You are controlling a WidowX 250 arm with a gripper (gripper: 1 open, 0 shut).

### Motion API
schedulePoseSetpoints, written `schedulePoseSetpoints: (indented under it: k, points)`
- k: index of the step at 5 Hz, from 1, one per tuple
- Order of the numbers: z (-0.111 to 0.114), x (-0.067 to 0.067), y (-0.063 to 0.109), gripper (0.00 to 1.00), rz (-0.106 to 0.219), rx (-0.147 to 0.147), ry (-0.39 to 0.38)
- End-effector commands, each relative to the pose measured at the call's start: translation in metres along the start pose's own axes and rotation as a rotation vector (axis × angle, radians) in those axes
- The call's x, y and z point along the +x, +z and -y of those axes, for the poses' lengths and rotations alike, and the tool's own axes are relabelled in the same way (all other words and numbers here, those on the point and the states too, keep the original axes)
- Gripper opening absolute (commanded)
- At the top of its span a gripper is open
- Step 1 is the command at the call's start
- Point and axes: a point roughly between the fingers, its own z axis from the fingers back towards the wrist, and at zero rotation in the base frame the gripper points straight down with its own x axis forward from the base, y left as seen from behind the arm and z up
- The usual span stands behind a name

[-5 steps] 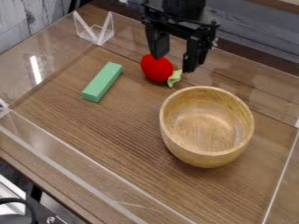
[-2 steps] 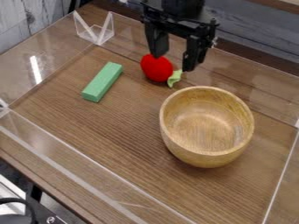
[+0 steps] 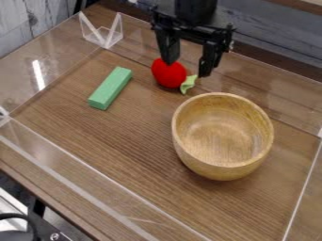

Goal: Move the red object to the right side of the table

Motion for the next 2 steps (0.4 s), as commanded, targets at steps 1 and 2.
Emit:
schedulePoseSetpoints:
  k: [1,2]
  points:
    - [-0.013,0.018,0.006,1.00,0.081,0.015,0.125]
    - [-0.024,0.029,-0.004,1.00,0.093,0.026,0.207]
